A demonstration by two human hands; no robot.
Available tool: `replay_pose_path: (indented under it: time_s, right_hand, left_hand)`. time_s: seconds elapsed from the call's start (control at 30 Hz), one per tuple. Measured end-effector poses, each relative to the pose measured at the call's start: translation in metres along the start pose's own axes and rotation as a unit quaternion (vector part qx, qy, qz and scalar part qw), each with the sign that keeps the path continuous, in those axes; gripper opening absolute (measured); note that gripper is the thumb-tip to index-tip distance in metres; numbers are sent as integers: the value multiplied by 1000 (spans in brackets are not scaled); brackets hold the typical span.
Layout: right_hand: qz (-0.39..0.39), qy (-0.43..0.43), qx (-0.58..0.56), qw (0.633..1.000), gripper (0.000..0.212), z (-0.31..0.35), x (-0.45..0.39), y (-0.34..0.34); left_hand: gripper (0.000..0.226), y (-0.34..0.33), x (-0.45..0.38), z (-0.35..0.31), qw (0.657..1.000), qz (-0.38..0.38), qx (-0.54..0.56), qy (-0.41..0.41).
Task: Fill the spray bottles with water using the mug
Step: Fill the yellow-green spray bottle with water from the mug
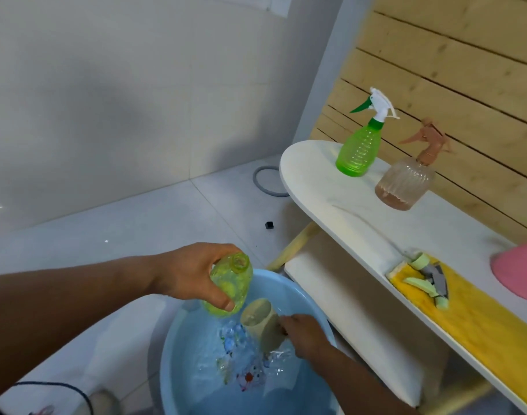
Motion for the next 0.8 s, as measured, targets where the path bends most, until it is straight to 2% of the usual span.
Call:
replay_pose_path:
  time_s: [0.3, 0.5, 0.67, 0.8]
  right_hand:
    - [-66, 96, -84, 990, 37, 84, 59, 77]
    - [-126, 168, -97, 973, 40, 139, 101, 121]
    - [-158, 222, -116, 955, 39, 161, 125, 141]
    - [-194, 263, -97, 940, 52, 167, 131, 145]
  left_hand:
    - [51, 9, 15, -10, 1000, 16, -10, -8]
    - [52, 11, 15, -15, 1000, 13, -12, -9]
    - [50, 10, 13, -27, 1000, 8, -8, -15]
    - [52, 9, 10, -34, 1000, -1, 1, -23]
Point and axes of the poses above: each hand's wrist, its own x-axis away from the middle knuckle, its own y-axis out of the back of the hand, z = x × y, the point moved 2 cm from there along -x, towards the middle knuckle, and after that the axes turned 8 degrees about y, right-handed, at the moved point
